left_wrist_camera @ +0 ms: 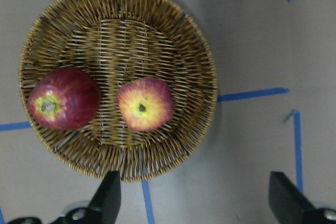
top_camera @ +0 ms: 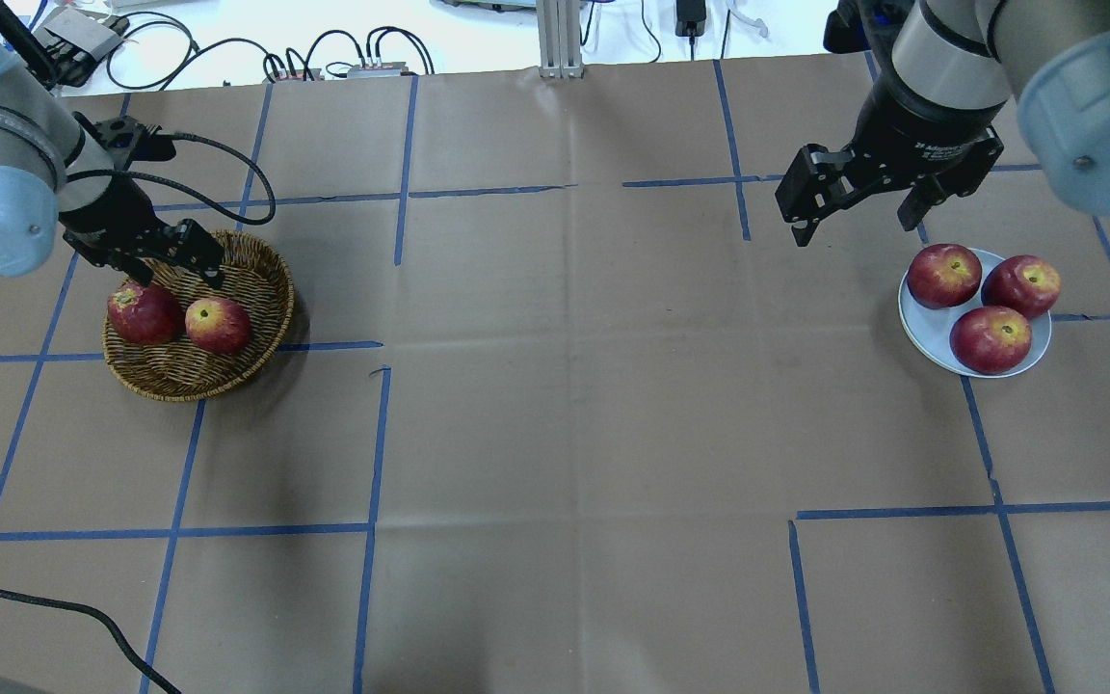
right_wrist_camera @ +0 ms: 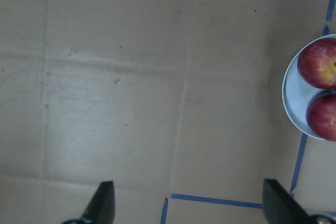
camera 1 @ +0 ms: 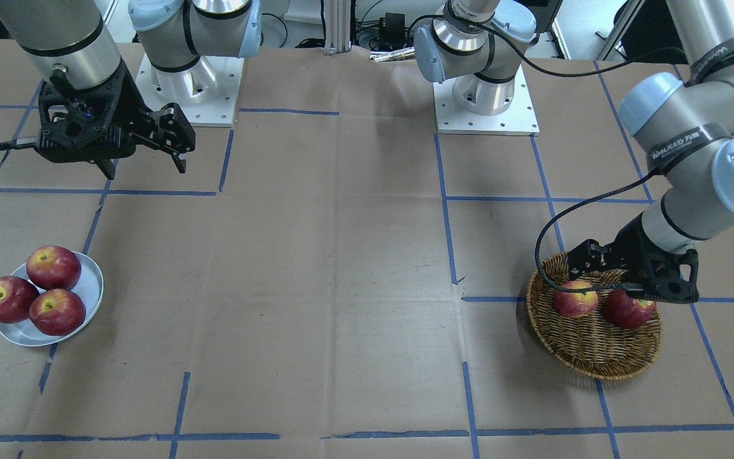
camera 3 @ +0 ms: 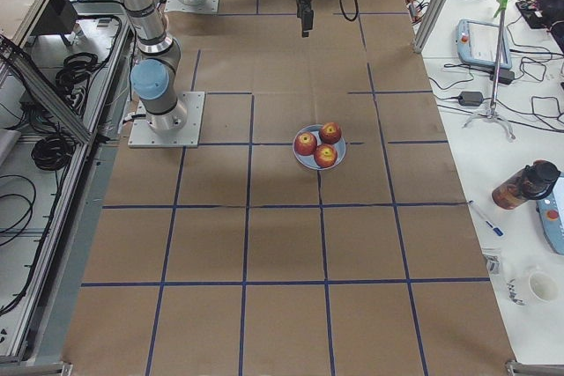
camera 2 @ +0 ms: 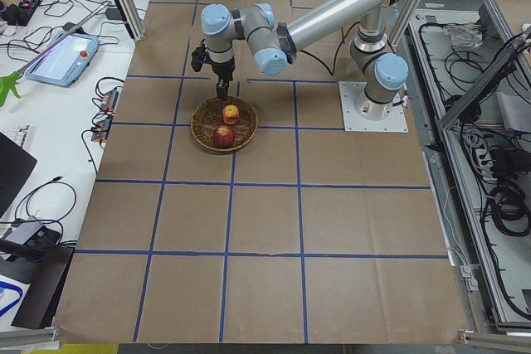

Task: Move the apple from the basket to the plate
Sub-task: 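Close the left gripper on the yellow-red apple in the basket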

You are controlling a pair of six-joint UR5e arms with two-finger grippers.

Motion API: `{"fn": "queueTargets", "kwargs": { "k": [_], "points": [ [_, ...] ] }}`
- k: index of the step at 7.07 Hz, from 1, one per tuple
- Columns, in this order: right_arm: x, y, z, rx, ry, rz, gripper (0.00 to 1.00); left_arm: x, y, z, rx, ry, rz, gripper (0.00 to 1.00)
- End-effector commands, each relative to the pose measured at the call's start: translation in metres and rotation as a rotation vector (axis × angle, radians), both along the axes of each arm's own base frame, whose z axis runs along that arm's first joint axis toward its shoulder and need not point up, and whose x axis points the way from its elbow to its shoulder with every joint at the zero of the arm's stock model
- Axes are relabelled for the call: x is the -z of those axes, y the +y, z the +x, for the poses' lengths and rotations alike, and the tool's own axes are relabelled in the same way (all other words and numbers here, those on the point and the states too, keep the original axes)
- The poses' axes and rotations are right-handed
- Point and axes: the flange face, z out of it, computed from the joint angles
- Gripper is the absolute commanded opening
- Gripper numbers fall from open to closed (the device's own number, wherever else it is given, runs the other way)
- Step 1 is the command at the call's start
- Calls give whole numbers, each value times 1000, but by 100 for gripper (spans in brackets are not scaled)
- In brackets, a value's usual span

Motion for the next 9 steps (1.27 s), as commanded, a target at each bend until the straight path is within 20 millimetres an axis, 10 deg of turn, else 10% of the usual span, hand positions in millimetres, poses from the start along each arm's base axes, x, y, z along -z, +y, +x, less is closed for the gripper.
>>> {"fn": "queueTargets", "kwargs": {
  "k": [1, 8, 9],
  "points": [
    [0, 0, 0, 0, 1, 0, 100, 39, 9, 9, -23, 1, -9, 97],
    [0, 0, 0, 0, 0, 0, 100, 97, 9, 4, -24, -3, -9, 93],
    [0, 0, 0, 0, -2, 0, 100, 97, 9, 4, -22, -9, -5, 70]
  ]
}}
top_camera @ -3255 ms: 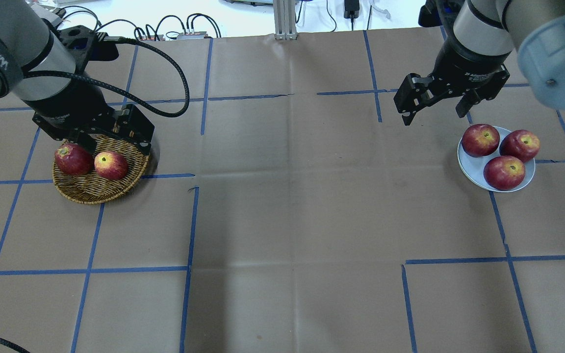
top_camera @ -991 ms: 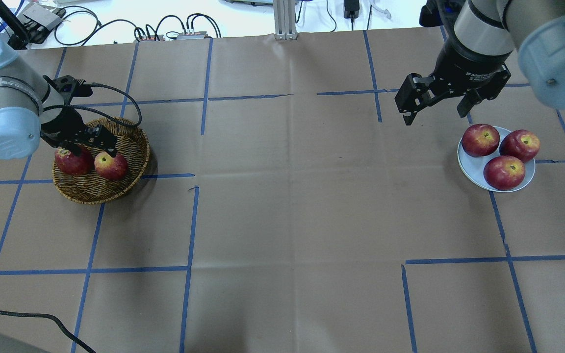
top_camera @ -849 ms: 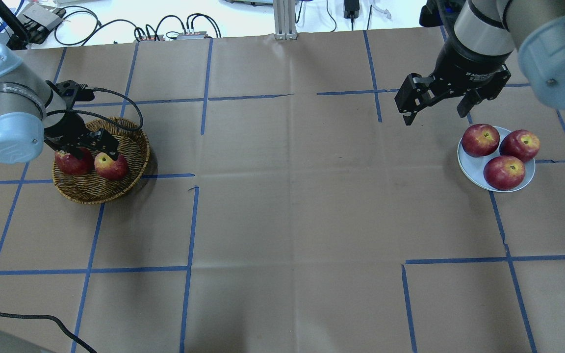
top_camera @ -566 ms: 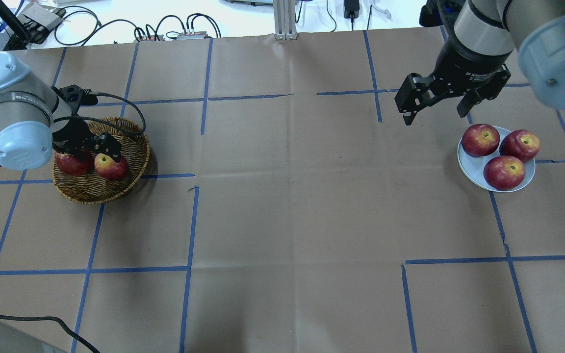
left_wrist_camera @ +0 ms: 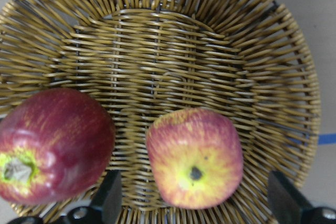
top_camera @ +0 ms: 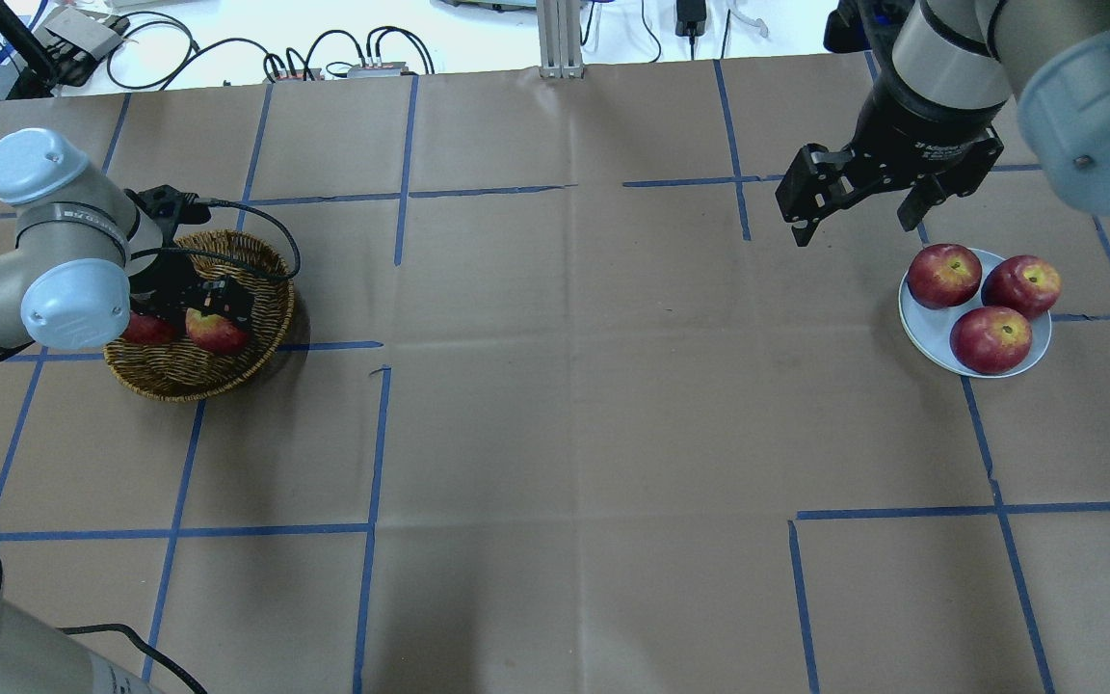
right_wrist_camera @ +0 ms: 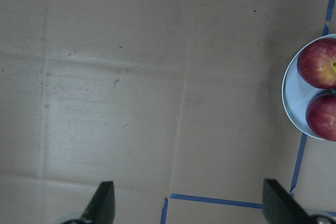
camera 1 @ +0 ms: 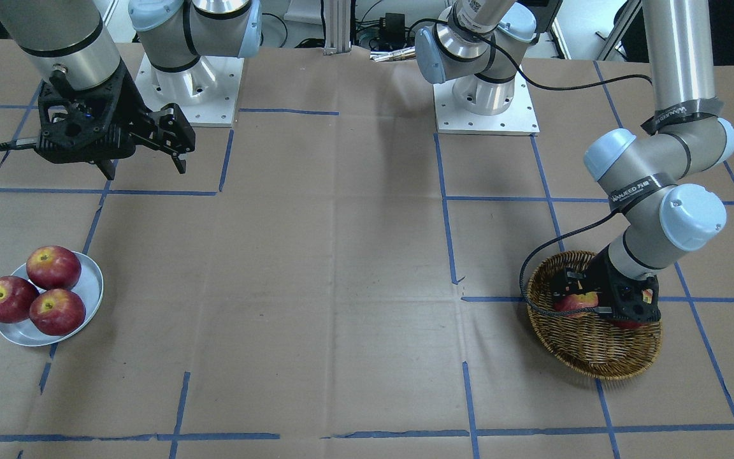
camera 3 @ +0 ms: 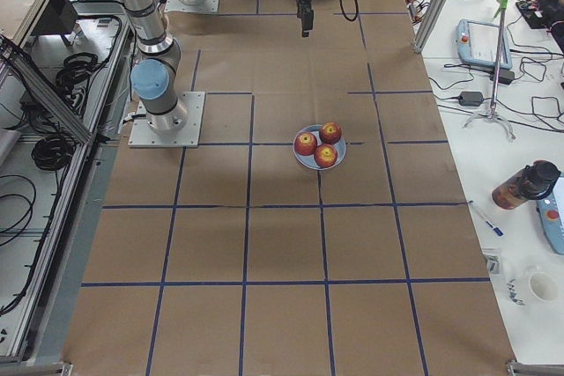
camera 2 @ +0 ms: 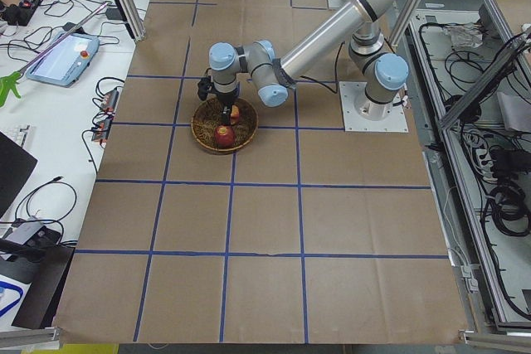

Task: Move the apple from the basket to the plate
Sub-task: 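Close the left gripper on the yellow-red apple in the basket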

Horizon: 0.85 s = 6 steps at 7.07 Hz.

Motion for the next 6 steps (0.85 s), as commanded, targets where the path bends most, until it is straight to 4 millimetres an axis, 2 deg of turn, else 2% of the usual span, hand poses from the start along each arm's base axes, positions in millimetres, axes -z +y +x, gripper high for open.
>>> {"fn": "queueTargets", "kwargs": {
  "k": [1, 2, 3, 4, 5, 6],
  "points": [
    [0, 0, 0, 0, -1, 0, 100, 1, -1, 0, 5, -7, 5, 40],
    [0, 0, 0, 0, -1, 0, 100, -4, -1, 0, 5, -10, -3, 39],
    [0, 0, 0, 0, -1, 0, 100, -36, -4, -7, 1, -31, -45, 39],
    [0, 0, 0, 0, 1, 0, 100, -85, 14, -40, -53, -20, -37, 39],
    [0, 0, 0, 0, -1, 0, 100, -102, 26, -105, -61, -20, -42, 39],
    [0, 0, 0, 0, 2, 0, 100, -98, 37, -176, -66, -18, -31, 39]
  ]
}}
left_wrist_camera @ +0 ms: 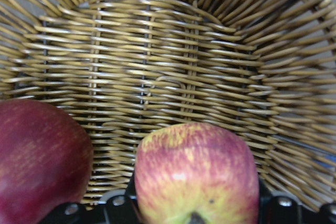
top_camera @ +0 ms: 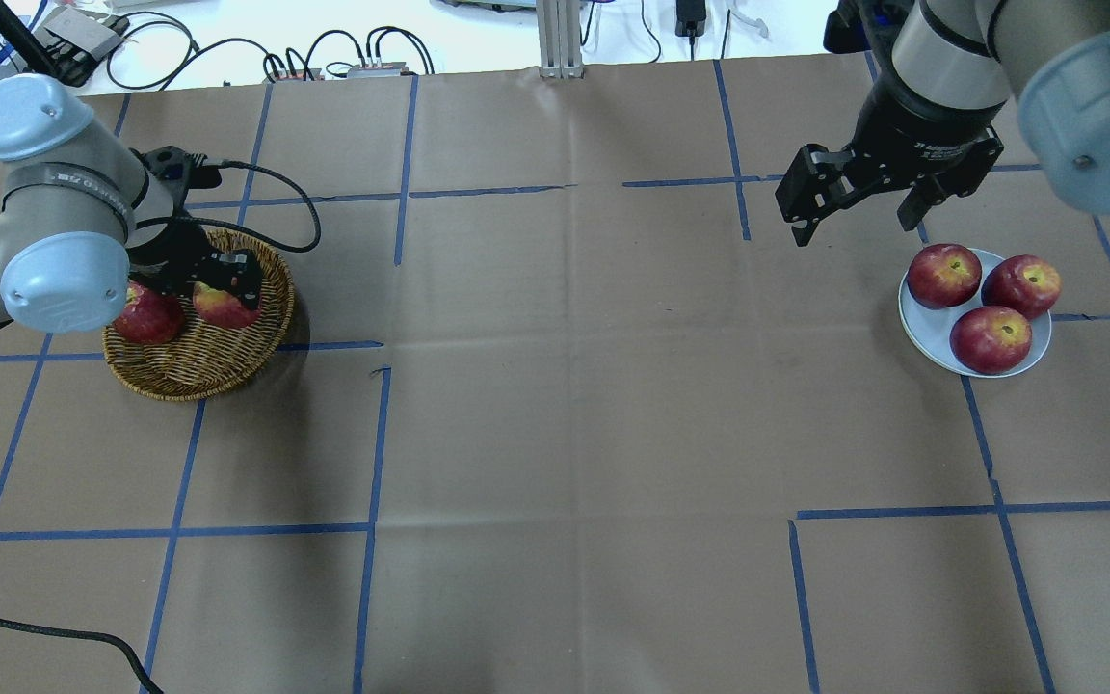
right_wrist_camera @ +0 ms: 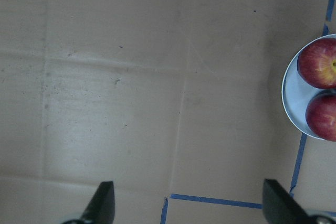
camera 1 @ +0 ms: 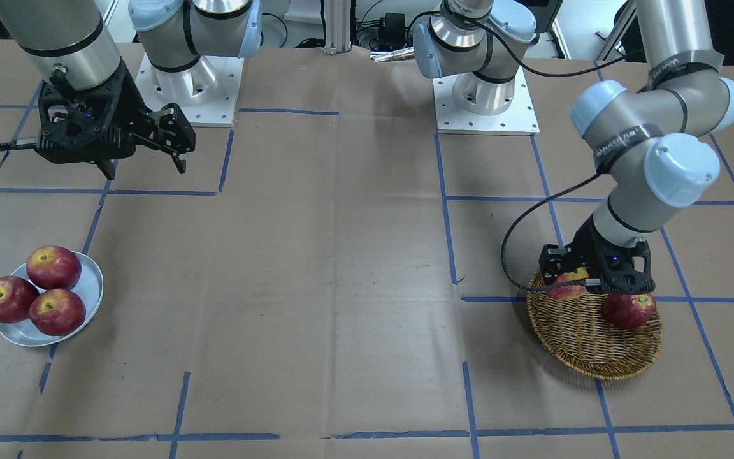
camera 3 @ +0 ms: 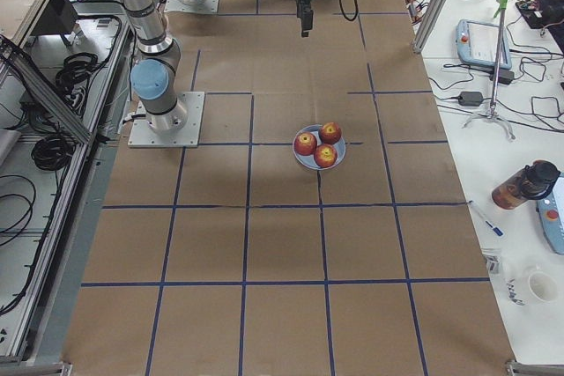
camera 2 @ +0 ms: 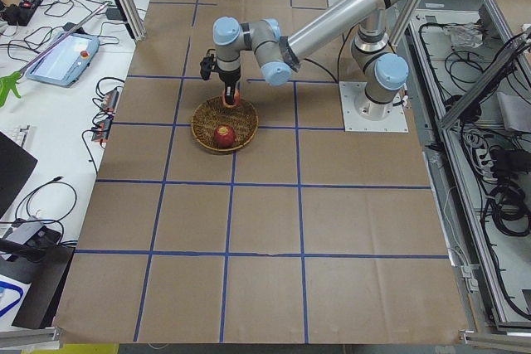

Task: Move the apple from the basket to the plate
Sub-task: 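Lift the apple with the left gripper and carry it toward the table center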

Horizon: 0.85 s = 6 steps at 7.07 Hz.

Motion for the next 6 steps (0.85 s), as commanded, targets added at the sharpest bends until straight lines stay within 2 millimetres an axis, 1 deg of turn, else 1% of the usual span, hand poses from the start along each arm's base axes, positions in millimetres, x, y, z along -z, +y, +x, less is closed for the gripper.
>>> {"fn": "queueTargets", "kwargs": {
  "k": [1, 2, 3, 4, 5, 6],
  "points": [
    [0, 0, 0, 0, -1, 0, 100, 2, 31, -146, -14, 11, 19, 39],
    [0, 0, 0, 0, 2, 0, 100, 16, 42, -196, -6, 12, 33, 39],
    [0, 0, 0, 0, 2, 0, 100, 42, 42, -237, 53, 20, 17, 39],
    [0, 0, 0, 0, 4, 0, 100, 77, 39, -281, 127, 37, -44, 40],
    [0, 0, 0, 0, 2, 0, 100, 98, 28, -313, 173, 48, -90, 40],
    [0, 0, 0, 0, 2, 0, 100, 80, 6, -328, 184, 47, -85, 40]
  ]
}}
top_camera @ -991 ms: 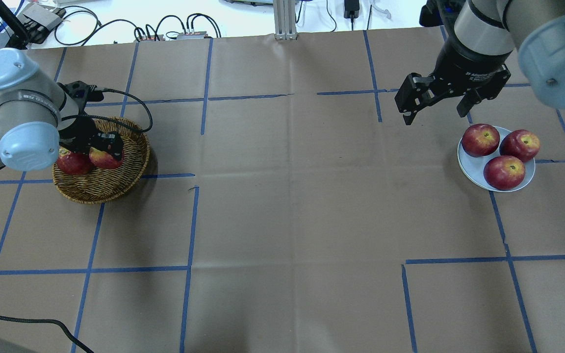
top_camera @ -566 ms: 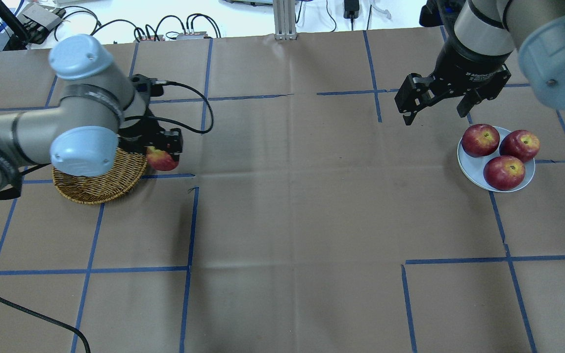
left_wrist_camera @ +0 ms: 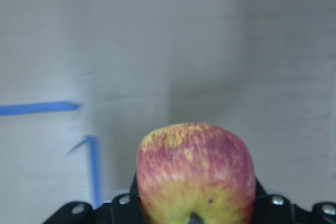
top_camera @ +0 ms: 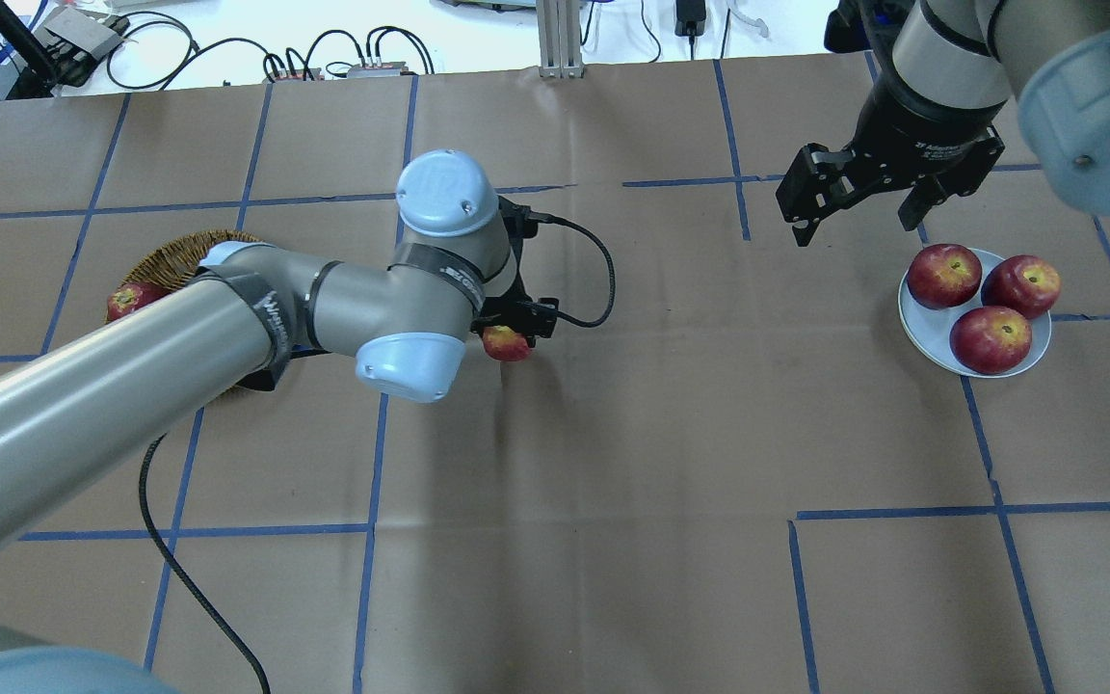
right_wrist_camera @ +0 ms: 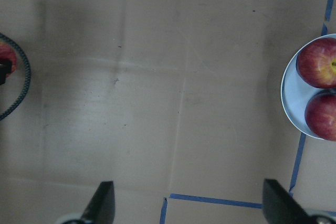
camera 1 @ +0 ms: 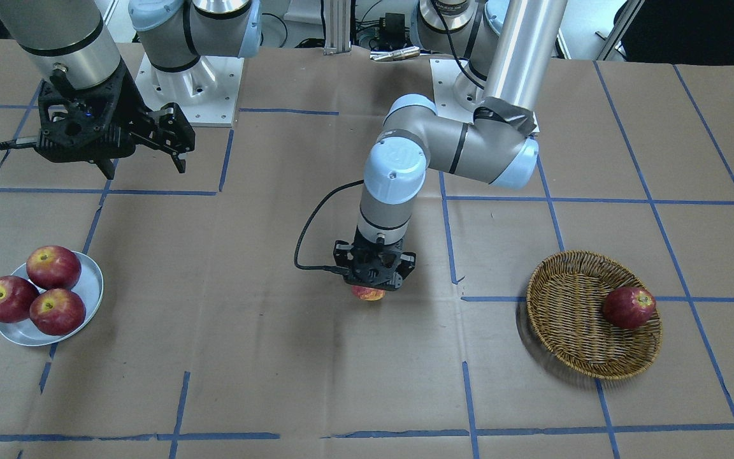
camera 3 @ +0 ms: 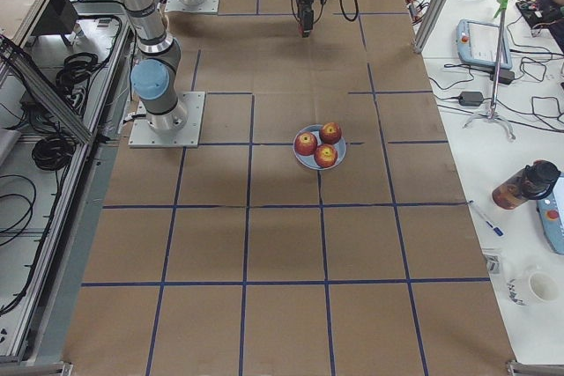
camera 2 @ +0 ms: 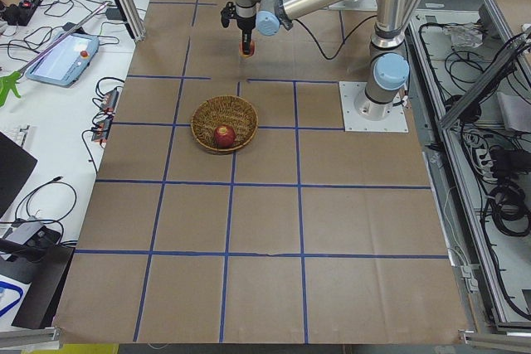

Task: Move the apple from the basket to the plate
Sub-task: 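Lift the apple with the left gripper and carry it toward the table center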

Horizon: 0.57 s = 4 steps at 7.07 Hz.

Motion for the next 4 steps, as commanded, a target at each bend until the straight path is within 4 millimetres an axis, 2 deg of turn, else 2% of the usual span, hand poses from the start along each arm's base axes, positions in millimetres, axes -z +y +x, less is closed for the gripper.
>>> {"fn": "queueTargets", "kwargs": {
  "k": [1, 2, 4],
  "points": [
    [1, 0, 0, 0, 1, 3, 100, -7, -27, -36, 42, -14, 40, 40],
    [0, 0, 0, 0, 0, 0, 100, 9, -23, -44, 54, -24, 58, 40],
    [1, 0, 0, 0, 0, 3, 100, 16, -18, -55, 70, -24, 57, 40]
  ]
}}
